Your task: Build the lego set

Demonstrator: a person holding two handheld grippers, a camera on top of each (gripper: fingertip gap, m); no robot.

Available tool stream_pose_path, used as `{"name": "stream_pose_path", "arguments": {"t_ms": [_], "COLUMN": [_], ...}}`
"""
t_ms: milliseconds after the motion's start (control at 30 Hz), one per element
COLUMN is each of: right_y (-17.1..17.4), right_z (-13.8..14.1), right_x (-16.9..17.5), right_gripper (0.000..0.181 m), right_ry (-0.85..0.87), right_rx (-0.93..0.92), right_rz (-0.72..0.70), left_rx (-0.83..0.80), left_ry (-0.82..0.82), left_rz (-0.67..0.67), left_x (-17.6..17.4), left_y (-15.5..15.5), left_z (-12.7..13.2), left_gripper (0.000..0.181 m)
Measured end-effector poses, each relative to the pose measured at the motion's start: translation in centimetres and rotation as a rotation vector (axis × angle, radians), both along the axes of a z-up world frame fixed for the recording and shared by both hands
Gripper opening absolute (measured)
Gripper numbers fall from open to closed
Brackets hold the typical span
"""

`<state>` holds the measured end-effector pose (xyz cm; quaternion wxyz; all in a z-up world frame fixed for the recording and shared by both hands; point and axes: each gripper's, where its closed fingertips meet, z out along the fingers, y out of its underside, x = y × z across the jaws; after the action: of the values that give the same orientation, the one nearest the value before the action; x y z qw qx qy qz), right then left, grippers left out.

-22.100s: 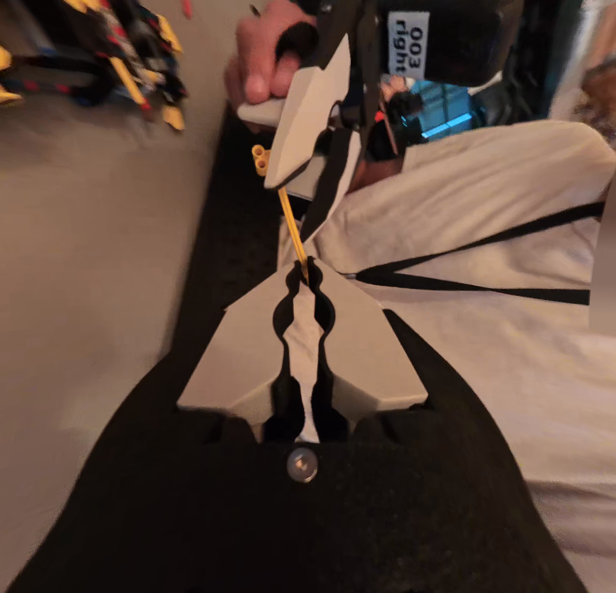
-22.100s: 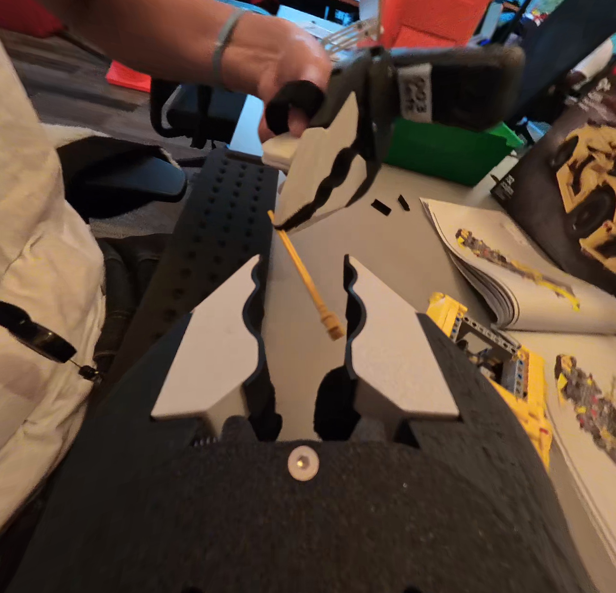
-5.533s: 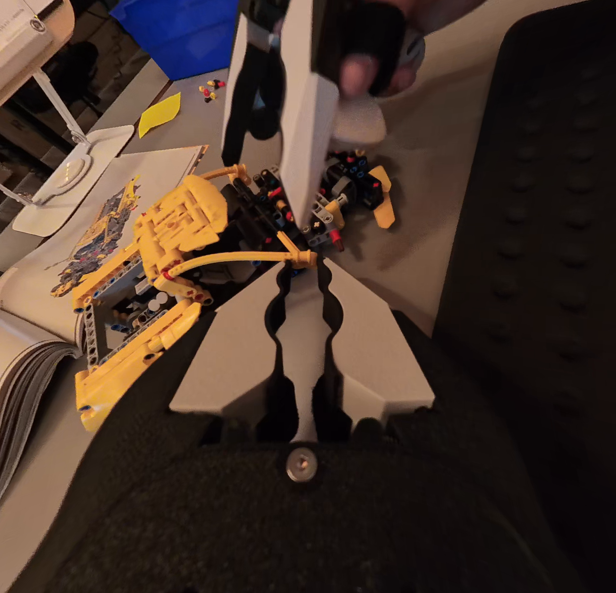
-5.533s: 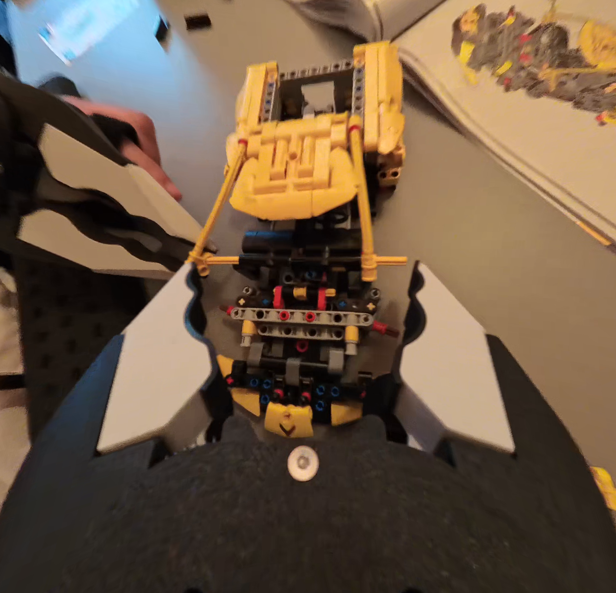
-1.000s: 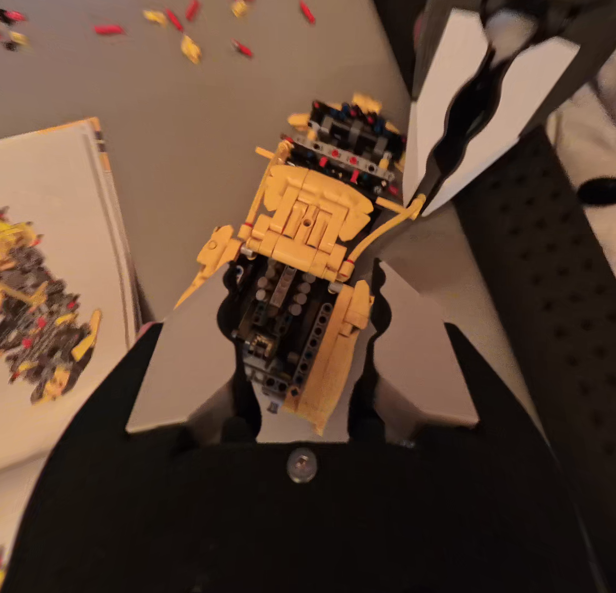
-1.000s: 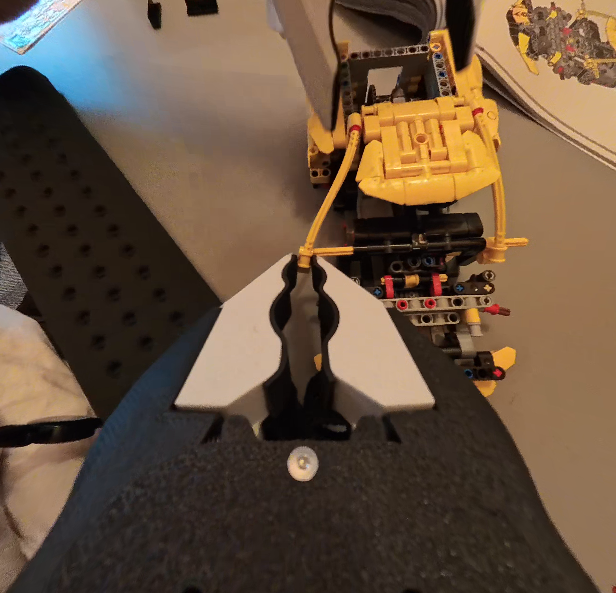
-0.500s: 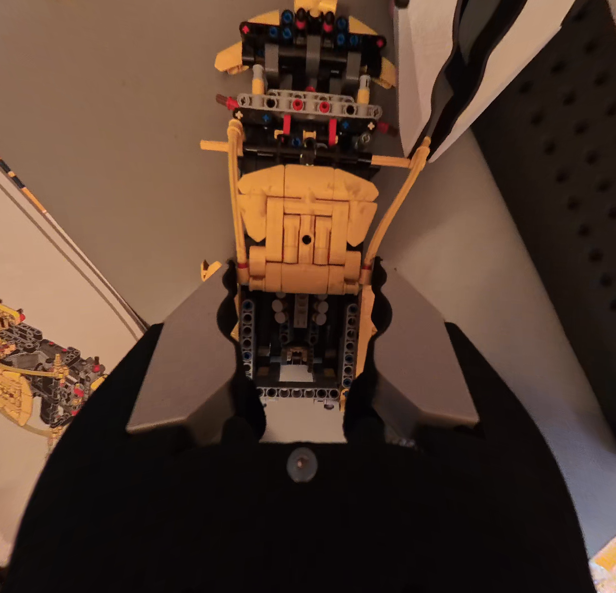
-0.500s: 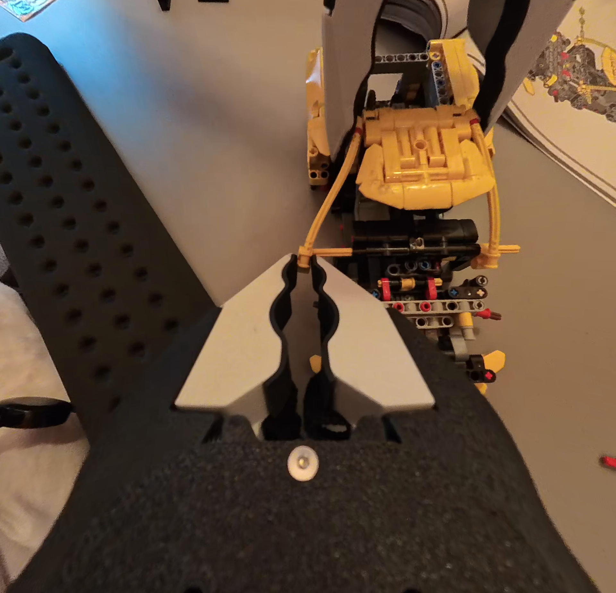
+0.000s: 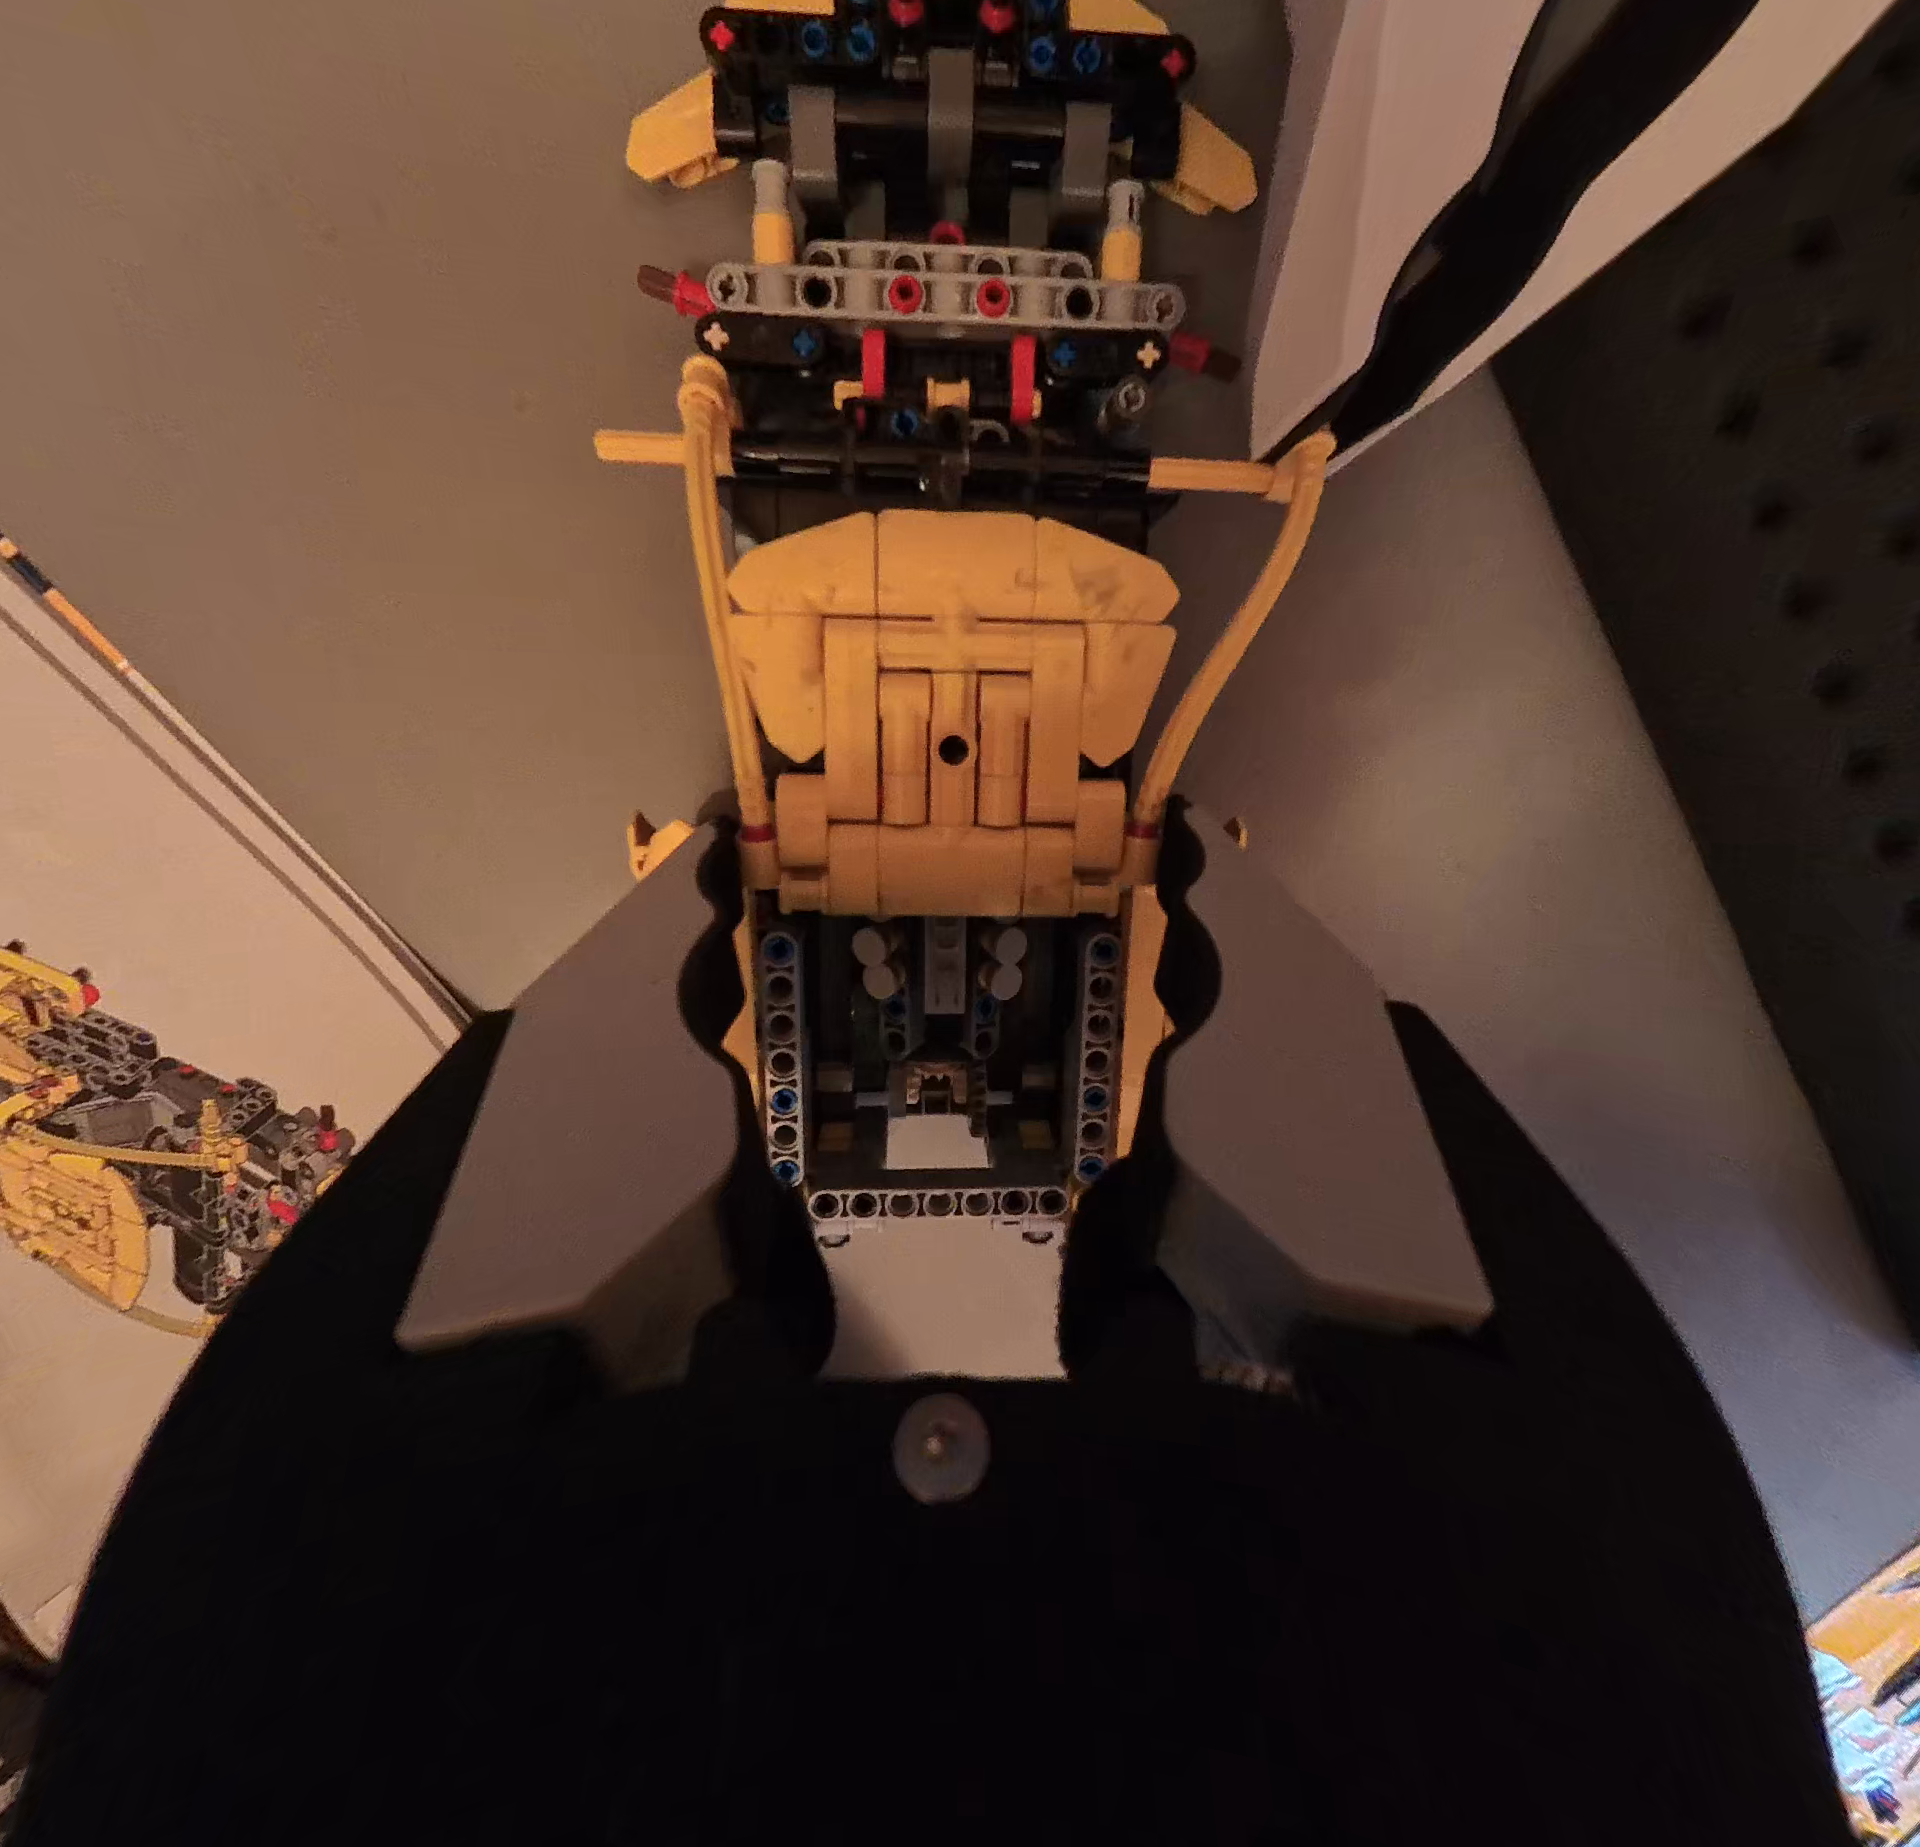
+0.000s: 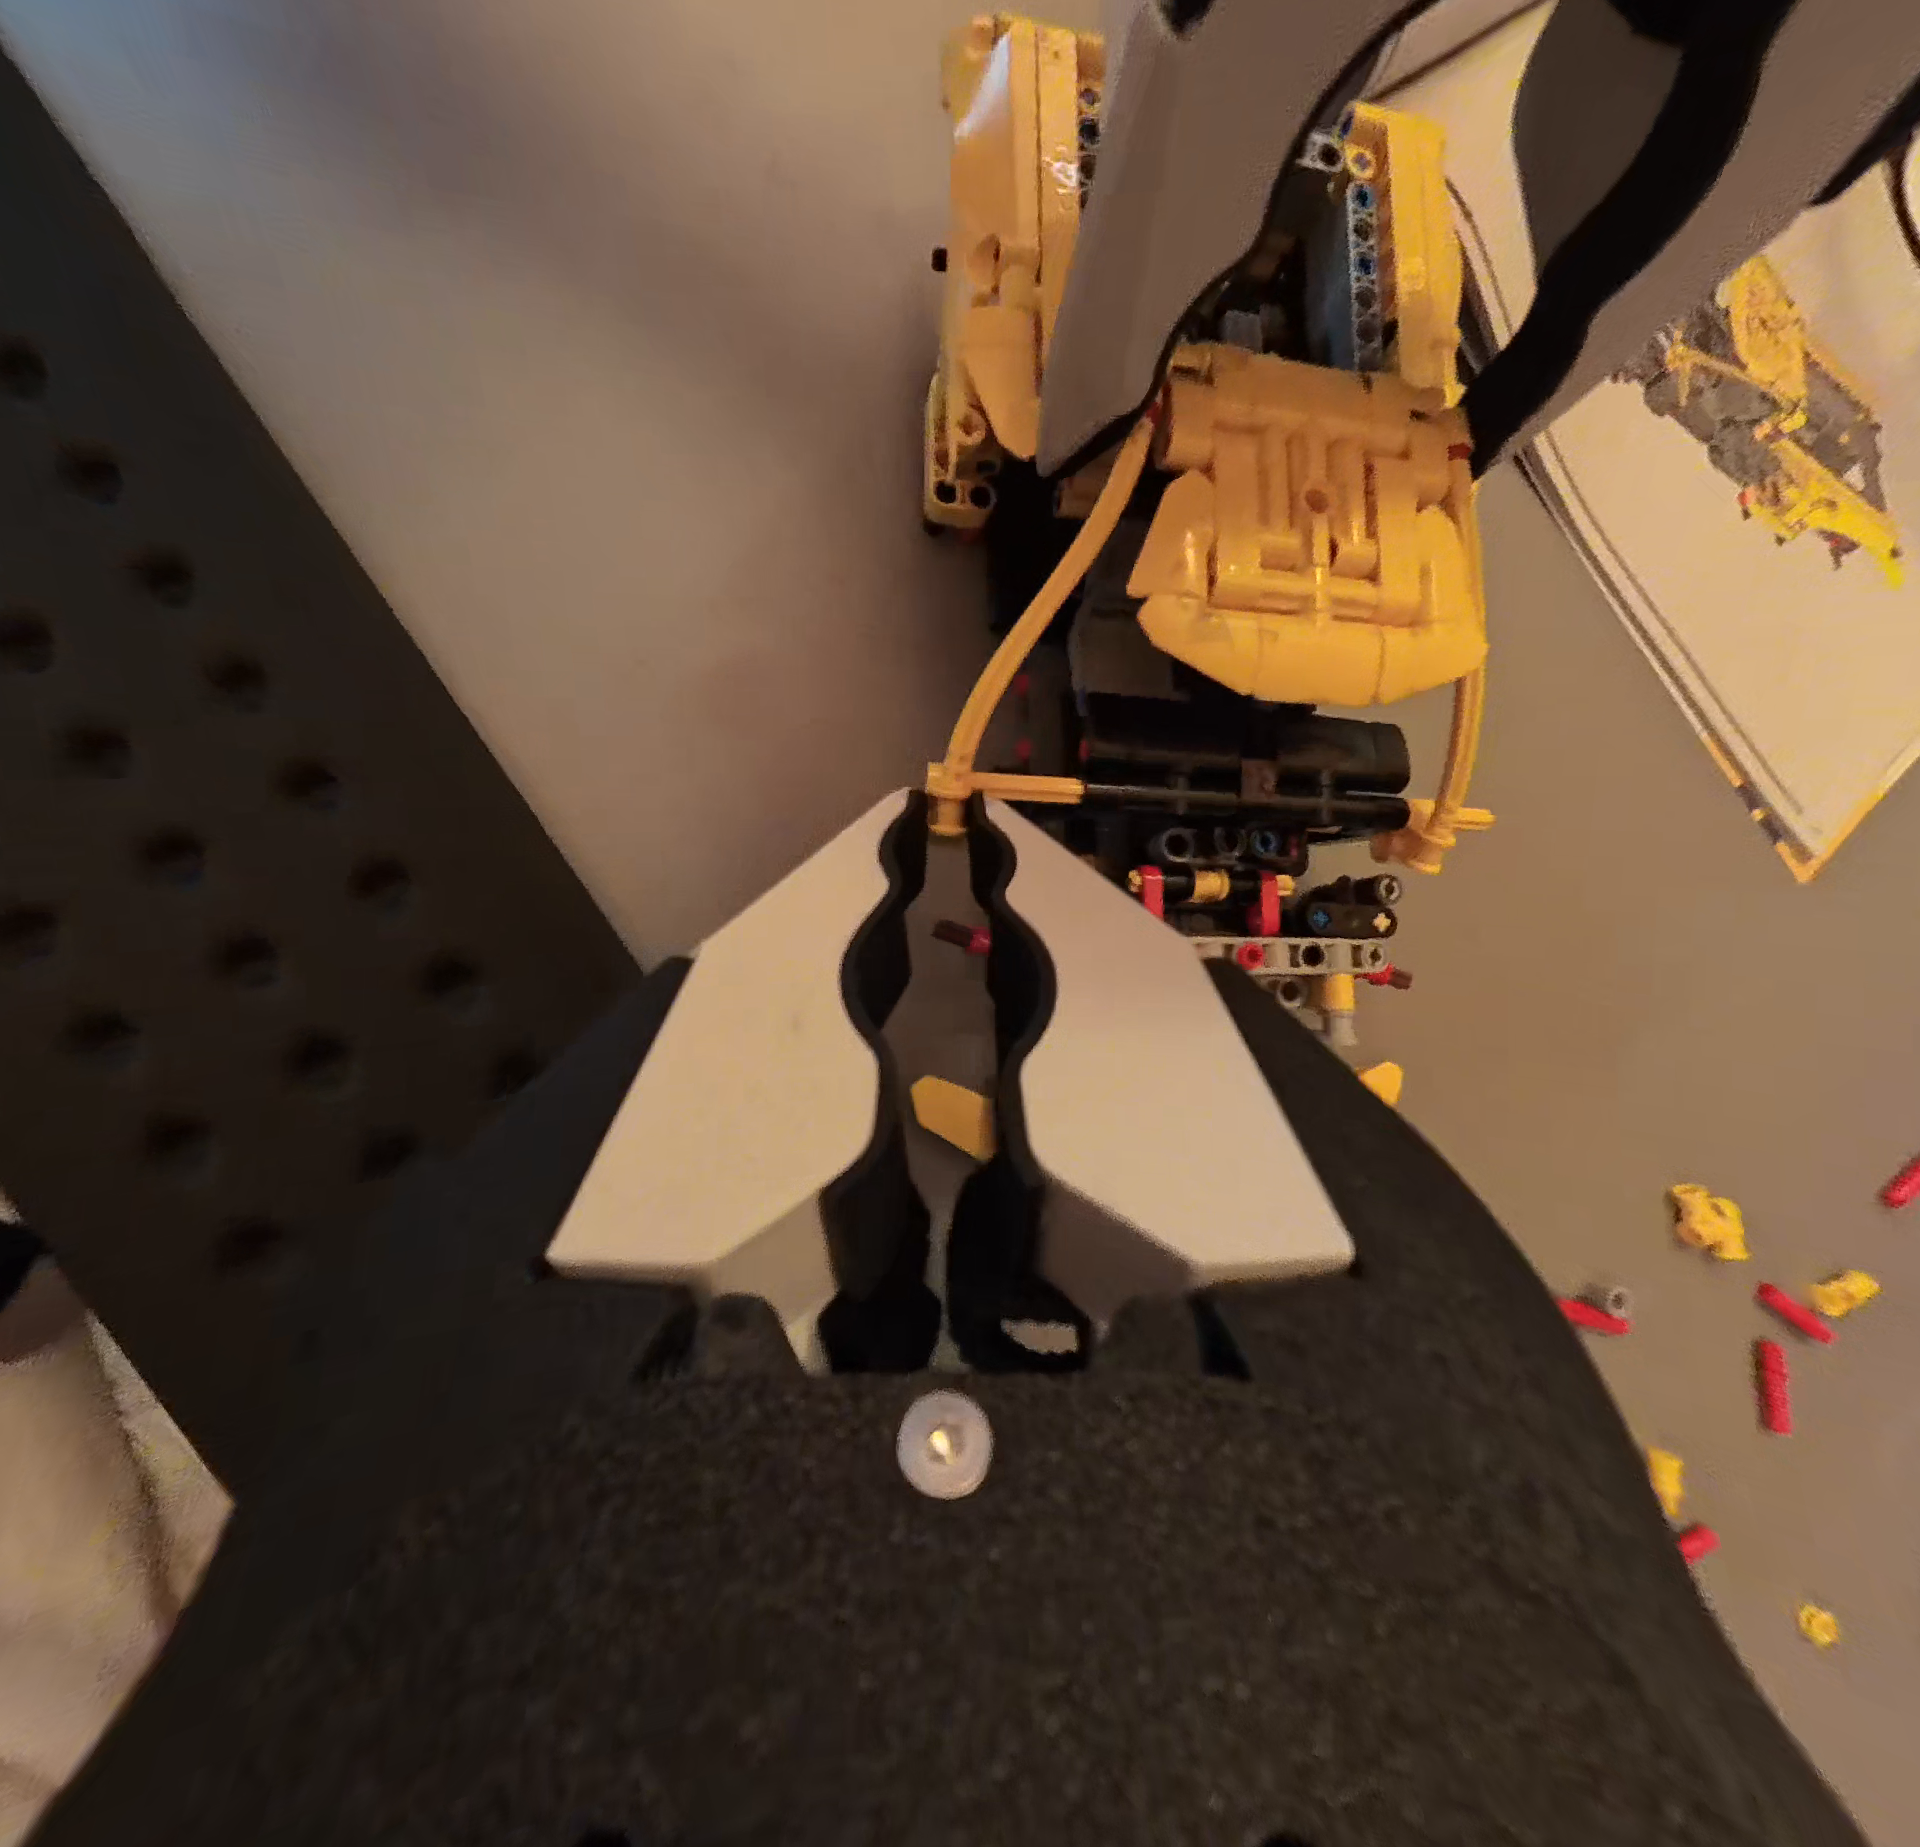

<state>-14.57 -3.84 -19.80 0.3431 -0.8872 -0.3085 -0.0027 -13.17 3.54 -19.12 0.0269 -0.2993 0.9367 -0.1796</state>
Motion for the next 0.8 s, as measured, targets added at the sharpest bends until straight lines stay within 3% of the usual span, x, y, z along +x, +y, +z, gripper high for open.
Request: {"name": "stream_pose_path", "arguments": {"t_ms": [167, 333, 500, 600, 700, 767, 800], "right_y": [0.0, -0.2, -0.2, -0.3, 0.3, 0.4, 0.5], "right_z": [0.0, 0.1, 0.0, 0.1, 0.3, 0.2, 0.1], "right_x": [0.0, 0.4, 0.6, 0.6, 2.6, 3.9, 3.9], "right_gripper": [0.007, 0.007, 0.008, 0.008, 0.043, 0.030, 0.032], "right_ry": [0.038, 0.385, 0.023, 0.029, 0.023, 0.012, 0.041], "right_rx": [-0.008, -0.114, 0.042, 0.049, 0.070, 0.045, 0.029], "right_rz": [0.073, -0.090, 0.010, -0.003, -0.089, -0.106, -0.104], "left_rx": [0.017, 0.012, 0.016, 0.017, 0.014, 0.009, 0.011], "left_ry": [0.008, 0.008, 0.012, 0.014, 0.011, 0.010, 0.012], "left_rz": [-0.002, 0.026, 0.036, 0.040, 0.036, 0.026, 0.024], "left_x": [0.0, 0.1, 0.1, 0.1, 0.1, 0.0, 0.0], "left_y": [0.0, 0.0, 0.0, 0.0, -0.1, -0.2, -0.3], "left_z": [0.0, 0.0, -0.1, -0.1, -0.1, -0.1, -0.1], "left_gripper": [0.080, 0.080, 0.080, 0.080, 0.080, 0.080, 0.080]}}
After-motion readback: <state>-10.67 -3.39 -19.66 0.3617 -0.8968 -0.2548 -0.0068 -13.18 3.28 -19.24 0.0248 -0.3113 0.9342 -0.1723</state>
